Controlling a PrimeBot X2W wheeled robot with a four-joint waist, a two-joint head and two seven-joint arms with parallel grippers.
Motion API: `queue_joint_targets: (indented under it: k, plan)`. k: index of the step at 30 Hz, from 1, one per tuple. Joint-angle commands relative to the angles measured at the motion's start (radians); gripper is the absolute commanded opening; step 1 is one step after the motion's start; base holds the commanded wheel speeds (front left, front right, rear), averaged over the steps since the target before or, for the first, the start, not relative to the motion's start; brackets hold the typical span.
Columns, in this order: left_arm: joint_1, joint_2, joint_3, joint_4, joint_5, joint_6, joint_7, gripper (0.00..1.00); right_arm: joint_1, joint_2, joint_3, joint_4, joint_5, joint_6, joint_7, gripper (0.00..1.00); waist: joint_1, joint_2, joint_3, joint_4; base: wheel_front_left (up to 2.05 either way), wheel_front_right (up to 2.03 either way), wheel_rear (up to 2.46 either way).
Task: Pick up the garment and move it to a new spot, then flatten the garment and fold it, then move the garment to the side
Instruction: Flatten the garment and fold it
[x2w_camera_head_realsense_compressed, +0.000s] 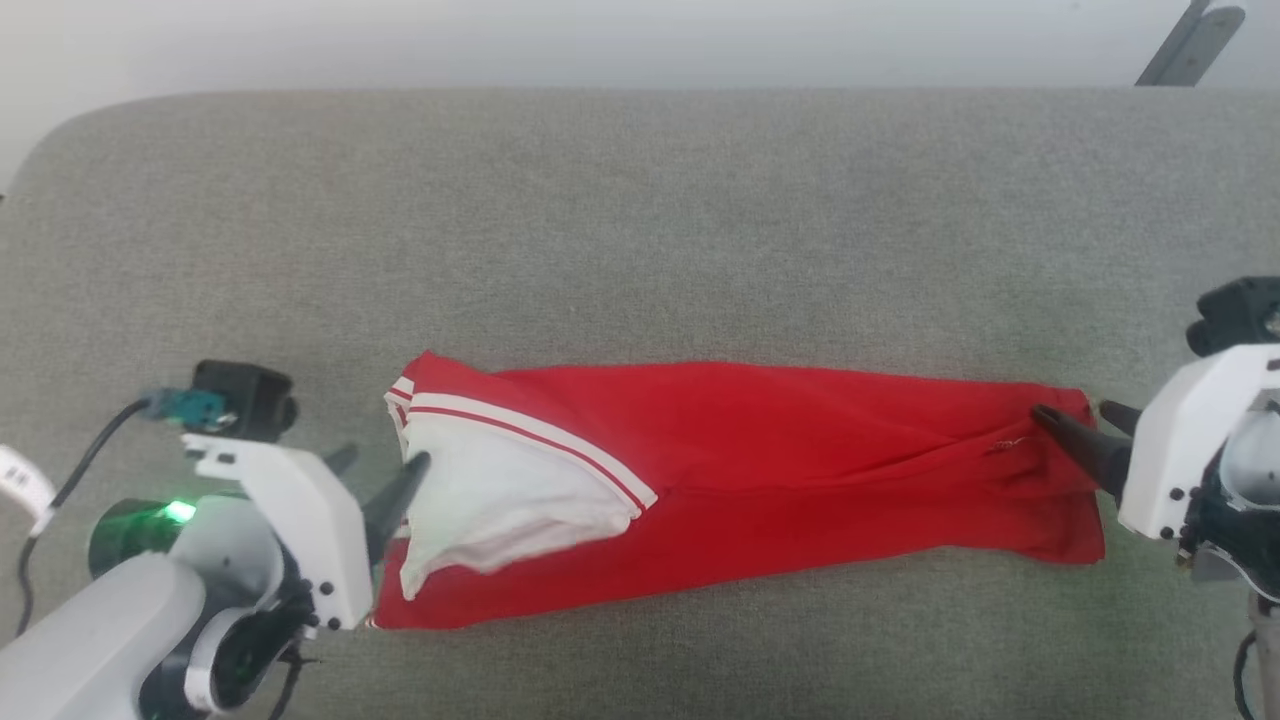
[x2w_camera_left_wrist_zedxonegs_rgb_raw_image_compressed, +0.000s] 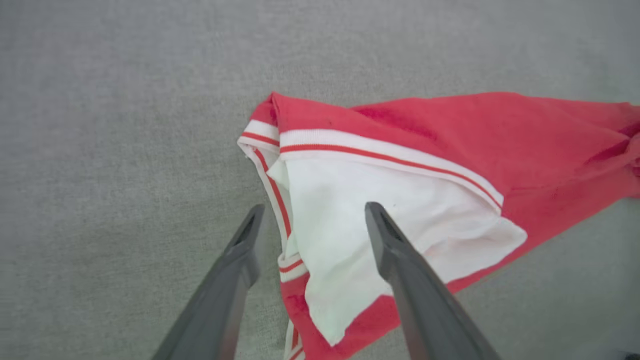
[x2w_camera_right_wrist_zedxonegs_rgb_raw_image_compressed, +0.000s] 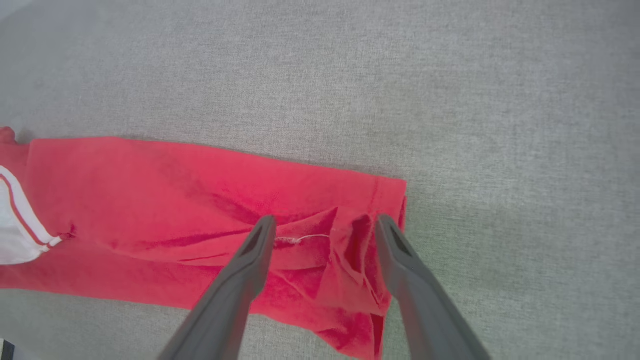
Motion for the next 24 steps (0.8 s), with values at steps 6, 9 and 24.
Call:
queue_joint_targets:
  k: [6,9,24]
  plan:
    - [0.113,0.006,0.057,-0.01,0.067,-0.029,-0.254,1.0,0.024,0.031,-0.078,0.013,-0.018,0.0,0.023,1.0,0.0,0.0,-0.017,0.021,0.0,0.0,0.0]
    - [0.166,-0.009,0.079,0.001,0.074,-0.036,-0.358,1.0,0.025,0.032,-0.111,0.029,-0.033,0.0,0.037,1.0,0.0,0.0,-0.017,0.037,0.0,0.0,0.0]
    - [0.354,-0.119,0.296,0.074,0.117,-0.072,-0.589,1.0,0.002,0.028,-0.139,0.23,-0.005,0.0,0.066,1.0,0.0,0.0,-0.003,0.125,0.0,0.0,0.0]
